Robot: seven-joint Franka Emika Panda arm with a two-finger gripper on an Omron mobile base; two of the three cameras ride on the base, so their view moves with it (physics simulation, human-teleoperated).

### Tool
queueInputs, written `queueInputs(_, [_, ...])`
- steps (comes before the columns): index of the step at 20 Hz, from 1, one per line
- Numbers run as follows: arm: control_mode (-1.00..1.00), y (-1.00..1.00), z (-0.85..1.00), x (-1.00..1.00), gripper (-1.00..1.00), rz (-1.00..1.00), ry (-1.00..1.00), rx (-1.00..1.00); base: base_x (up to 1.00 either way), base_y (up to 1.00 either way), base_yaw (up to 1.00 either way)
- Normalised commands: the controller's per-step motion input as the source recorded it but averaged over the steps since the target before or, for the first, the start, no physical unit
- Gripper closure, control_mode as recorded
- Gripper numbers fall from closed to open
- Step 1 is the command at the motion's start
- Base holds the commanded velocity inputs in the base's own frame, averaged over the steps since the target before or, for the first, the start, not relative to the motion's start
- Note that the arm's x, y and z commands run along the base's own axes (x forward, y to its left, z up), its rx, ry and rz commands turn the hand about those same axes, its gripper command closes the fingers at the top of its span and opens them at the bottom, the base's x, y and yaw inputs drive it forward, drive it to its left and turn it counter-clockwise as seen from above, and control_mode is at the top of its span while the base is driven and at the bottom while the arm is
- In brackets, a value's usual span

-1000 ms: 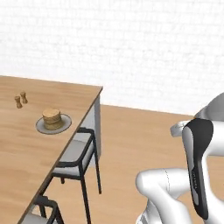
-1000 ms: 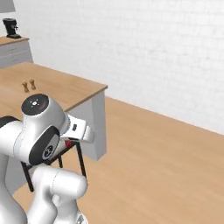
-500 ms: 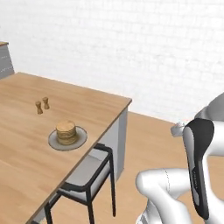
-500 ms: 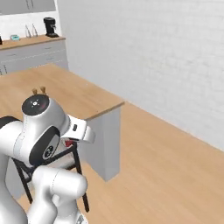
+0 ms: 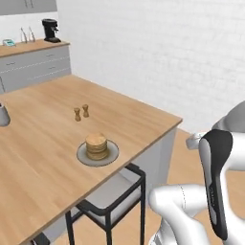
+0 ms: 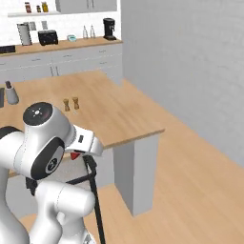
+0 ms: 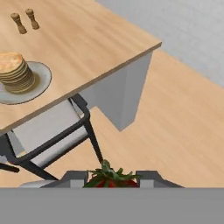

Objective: Take the strawberry from the fridge and place it on top of the pancake, located on the dining counter.

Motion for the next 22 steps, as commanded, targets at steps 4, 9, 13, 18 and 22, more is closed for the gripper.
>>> queueInputs(4, [1.0,0.0,0.0,0.0,1.0,0.0,0.0,0.0,0.59,0.0,0.52])
queueInputs(9, [1.0,0.0,0.0,0.0,1.0,0.0,0.0,0.0,0.68,0.0,0.52])
queueInputs(13, [1.0,0.0,0.0,0.0,1.0,0.0,0.0,0.0,0.78,0.0,0.5])
queueInputs(18, [1.0,0.0,0.0,0.0,1.0,0.0,0.0,0.0,0.76,0.0,0.49])
queueInputs(22, [1.0,0.0,0.0,0.0,1.0,0.0,0.0,0.0,0.67,0.0,0.48])
